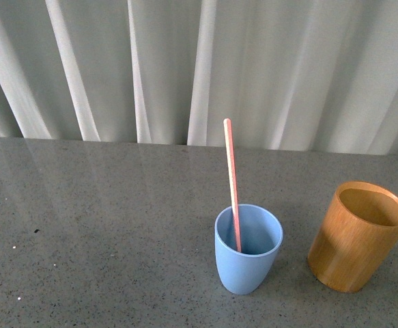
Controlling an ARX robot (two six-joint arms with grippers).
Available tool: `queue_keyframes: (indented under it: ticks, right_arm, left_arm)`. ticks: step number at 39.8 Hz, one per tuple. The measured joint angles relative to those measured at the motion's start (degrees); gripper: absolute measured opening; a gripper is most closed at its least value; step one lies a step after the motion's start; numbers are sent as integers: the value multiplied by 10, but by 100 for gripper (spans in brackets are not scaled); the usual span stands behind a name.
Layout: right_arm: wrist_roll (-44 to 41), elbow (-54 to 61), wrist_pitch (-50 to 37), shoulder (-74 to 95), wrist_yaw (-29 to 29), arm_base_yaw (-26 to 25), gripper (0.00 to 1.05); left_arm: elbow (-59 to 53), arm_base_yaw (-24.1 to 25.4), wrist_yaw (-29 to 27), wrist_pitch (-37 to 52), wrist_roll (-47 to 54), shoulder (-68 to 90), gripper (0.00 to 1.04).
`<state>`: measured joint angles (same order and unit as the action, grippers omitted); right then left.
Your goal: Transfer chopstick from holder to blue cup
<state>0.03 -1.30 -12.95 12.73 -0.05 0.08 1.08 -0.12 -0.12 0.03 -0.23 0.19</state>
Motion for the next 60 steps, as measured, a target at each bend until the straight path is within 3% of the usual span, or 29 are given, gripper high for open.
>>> queue_keyframes:
  ticks: [8,12,29,44,51,60]
  right_arm:
    - [0,0,31,-31,0,0,1]
    - [0,0,124,-107,0,0,1]
    - [0,0,128,-125,1,0,1]
    - [0,0,129,-125,1,0,55]
    - [0,0,129,-125,1,0,96]
    - [0,0,129,-125,1,0,95]
  left_arm:
    - [0,0,0,0,0,0,98]
    - [0,0,0,0,0,0,98]
    - [0,0,0,0,0,-1,98]
    - [0,0,0,0,0,-1,98]
    - [0,0,0,0,0,-1,98]
    - [0,0,0,0,0,-1,98]
